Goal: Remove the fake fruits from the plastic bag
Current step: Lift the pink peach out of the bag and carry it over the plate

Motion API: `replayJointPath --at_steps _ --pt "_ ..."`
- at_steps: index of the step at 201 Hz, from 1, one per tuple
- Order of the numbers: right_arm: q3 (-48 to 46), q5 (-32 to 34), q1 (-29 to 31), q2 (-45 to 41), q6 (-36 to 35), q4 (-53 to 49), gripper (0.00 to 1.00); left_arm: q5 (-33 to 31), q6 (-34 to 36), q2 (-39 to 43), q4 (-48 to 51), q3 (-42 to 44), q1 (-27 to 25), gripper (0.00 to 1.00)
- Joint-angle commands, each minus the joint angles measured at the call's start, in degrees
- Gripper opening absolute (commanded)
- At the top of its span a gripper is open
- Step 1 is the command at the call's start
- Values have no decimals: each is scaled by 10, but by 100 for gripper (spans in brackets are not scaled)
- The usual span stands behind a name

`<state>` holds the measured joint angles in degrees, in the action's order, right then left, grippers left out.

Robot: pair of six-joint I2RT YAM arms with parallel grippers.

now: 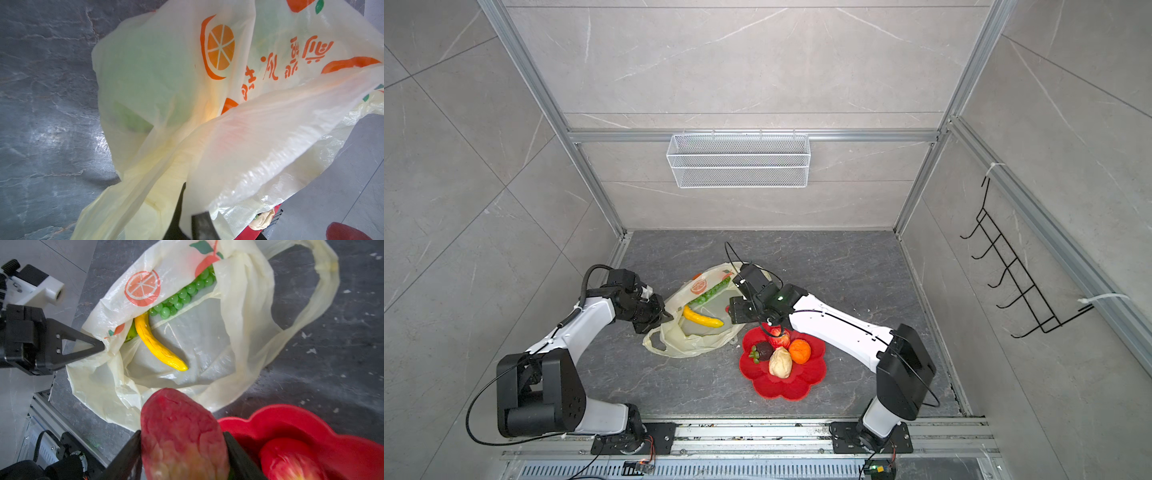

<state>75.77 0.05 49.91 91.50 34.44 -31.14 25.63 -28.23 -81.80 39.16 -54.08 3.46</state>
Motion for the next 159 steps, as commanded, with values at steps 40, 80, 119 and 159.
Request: replayJointPath --at_steps 40,80,119,159 --pt "-79 46 -4 -97 -6 -108 58 9 9 -1 4 -7 -2 5" --pt "-106 25 -34 -128 -22 -137 58 9 8 -1 4 -7 -2 5" --pt "-113 -1 -88 -138 -56 -178 58 10 8 1 4 -7 -2 5" --pt "-118 -9 -153 -139 -87 -202 59 12 9 1 4 -7 -2 5"
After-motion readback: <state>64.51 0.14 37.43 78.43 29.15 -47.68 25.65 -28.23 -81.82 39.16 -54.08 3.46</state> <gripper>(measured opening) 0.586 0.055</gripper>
